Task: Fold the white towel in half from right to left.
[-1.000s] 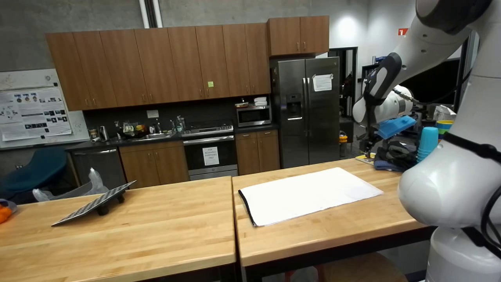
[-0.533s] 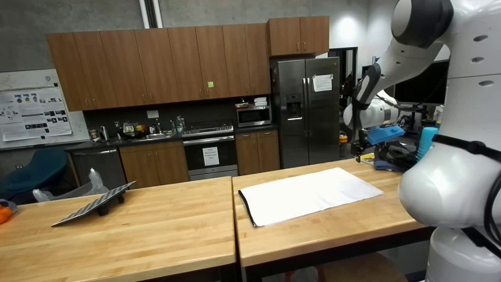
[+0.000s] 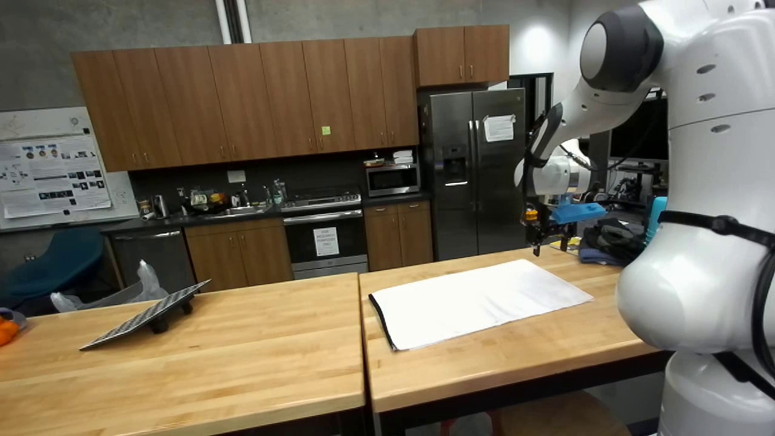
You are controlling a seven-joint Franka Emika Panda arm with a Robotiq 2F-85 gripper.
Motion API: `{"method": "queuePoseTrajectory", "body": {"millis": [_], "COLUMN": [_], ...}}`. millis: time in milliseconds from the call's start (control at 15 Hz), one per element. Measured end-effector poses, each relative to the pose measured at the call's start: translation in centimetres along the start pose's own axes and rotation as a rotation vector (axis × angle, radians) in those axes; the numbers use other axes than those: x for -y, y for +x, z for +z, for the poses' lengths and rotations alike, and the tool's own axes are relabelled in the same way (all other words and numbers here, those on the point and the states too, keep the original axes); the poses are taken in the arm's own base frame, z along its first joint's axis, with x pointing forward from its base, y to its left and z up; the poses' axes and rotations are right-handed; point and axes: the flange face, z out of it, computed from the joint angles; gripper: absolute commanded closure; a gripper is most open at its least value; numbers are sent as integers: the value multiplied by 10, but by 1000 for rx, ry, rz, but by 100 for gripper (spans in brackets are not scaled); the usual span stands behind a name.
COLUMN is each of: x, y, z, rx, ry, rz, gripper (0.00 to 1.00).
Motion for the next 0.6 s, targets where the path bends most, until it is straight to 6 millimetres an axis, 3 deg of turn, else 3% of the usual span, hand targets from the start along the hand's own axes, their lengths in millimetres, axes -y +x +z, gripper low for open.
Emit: {"method": "queuePoseTrajectory", "body": {"millis": [600], "x": [-30], "y": [-15], "z": [38], "rx": [147], "ry": [-16], "rz": [-68], "gripper": [0]}}
